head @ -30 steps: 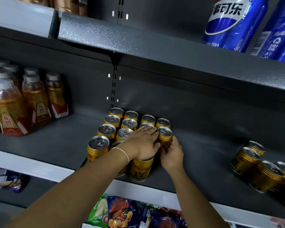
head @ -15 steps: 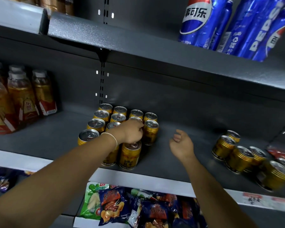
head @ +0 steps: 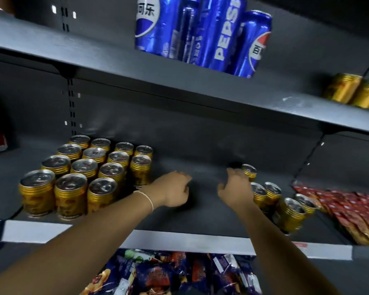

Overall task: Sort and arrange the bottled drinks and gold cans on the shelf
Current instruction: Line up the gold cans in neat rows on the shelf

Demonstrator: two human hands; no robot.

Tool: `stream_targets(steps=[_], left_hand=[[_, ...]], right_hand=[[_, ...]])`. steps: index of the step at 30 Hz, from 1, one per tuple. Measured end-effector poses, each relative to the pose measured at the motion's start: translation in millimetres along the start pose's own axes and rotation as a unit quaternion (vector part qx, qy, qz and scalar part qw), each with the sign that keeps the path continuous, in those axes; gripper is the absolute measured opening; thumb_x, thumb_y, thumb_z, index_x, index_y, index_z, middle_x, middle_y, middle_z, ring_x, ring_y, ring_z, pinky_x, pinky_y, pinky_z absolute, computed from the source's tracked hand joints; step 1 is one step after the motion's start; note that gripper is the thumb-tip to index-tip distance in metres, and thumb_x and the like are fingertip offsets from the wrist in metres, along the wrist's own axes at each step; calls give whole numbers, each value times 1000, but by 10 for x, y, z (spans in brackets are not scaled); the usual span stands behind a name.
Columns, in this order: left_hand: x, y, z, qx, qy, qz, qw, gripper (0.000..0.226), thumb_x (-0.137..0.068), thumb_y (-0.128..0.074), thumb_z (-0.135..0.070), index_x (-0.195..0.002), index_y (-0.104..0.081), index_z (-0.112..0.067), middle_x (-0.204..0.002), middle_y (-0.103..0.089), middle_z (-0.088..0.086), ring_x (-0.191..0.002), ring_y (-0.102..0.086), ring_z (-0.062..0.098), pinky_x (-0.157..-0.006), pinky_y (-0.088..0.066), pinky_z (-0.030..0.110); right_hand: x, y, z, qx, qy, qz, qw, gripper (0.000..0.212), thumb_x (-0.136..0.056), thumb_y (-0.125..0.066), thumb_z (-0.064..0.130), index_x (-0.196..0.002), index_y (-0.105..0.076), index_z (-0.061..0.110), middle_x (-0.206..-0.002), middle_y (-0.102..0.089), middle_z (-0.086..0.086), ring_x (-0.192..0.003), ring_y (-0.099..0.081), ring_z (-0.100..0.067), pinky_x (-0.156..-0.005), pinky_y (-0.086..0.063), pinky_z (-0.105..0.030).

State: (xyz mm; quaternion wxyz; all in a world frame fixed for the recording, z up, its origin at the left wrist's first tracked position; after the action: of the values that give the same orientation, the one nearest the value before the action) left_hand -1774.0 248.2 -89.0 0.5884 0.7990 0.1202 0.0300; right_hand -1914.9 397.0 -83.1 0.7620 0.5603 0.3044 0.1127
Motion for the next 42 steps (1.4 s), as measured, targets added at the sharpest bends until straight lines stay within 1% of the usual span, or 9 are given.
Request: stream_targets(steps=[10,15,18,20,23,28,34,38,42], left_hand=[[-147,-329,-471,18,46,26,998,46,-96,-42,-22,-140,-46,-11,-150,-42,10,-137,-38,29,-112,-36,40],[-150,-338,-468,24,57,16,998,47,-96,-43,-25,-141,-45,-11,-150,-42,10,-137,-38,29,-113,-34,36],[-171,-297,-440,43,69,-3,997,49,-96,-48,-28,-143,-44,-12,-149,-43,10,-137,-39,28,-111,-33,33],[-185,-263,-395,76,84,-17,993,58,-95,-55,-32,-146,-38,-12,-150,-42,9,-138,-39,27,-111,-32,30],[-155,-209,-270,176,117,-17,977,91,-83,-73,-36,-154,-19,-16,-155,-35,4,-139,-37,19,-111,-31,26],[6,-44,-78,349,121,-16,929,123,-65,-89,-26,-153,-5,-38,-132,-52,-9,-115,-53,7,-98,-43,23],[273,203,136,381,98,-74,916,127,-56,-92,-29,-145,-6,-55,-130,-51,-16,-113,-58,8,-98,-51,32],[436,332,309,309,110,-128,936,125,-54,-93,-35,-148,-11,-44,-128,-52,-13,-110,-57,8,-92,-52,25],[557,388,457,243,96,-100,960,127,-62,-90,-37,-151,1,-39,-142,-45,-8,-122,-50,10,-92,-43,18]], right_hand=[[-421,-21,-397,132,-18,75,988,37,-87,-55,41,-114,-57,16,-119,-60,-9,-108,-59,-30,-86,-45,-37],[-483,-50,-362,76,16,60,995,48,-82,-66,43,-122,-54,21,-122,-60,-10,-118,-53,-33,-98,-42,-42],[-459,-24,-255,-70,47,68,994,70,-77,-77,37,-139,-48,23,-132,-57,-9,-122,-53,-32,-102,-45,-38],[-436,30,-170,-224,48,85,970,75,-74,-83,26,-140,-49,22,-132,-58,-4,-119,-56,-26,-100,-46,-33],[-365,89,-14,-438,27,151,886,74,-73,-85,9,-136,-51,26,-126,-60,-1,-106,-60,-14,-87,-53,-32],[-267,172,323,-580,38,191,791,71,-72,-84,2,-133,-55,25,-124,-63,-2,-108,-63,-12,-77,-51,-23],[-96,101,765,-638,24,231,735,87,-52,-90,33,-131,-56,15,-122,-67,-6,-112,-65,-19,-97,-53,-36],[54,38,1102,-592,58,288,751,73,-49,-90,44,-114,-67,18,-108,-75,-4,-101,-71,-19,-91,-57,-38],[110,-39,1307,-605,40,263,751,69,-50,-91,30,-113,-67,15,-105,-75,-5,-97,-72,-20,-81,-59,-35]])
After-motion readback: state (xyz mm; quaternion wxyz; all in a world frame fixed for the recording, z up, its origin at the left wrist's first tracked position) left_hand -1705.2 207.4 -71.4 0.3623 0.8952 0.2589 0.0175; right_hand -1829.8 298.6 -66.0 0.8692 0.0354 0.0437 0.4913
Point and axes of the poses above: each hand's wrist, its own x-axis away from the middle knuckle, its own y-axis out of the back of the hand, z = x × y, the point moved 4 cm from there along -x, towards the middle knuckle
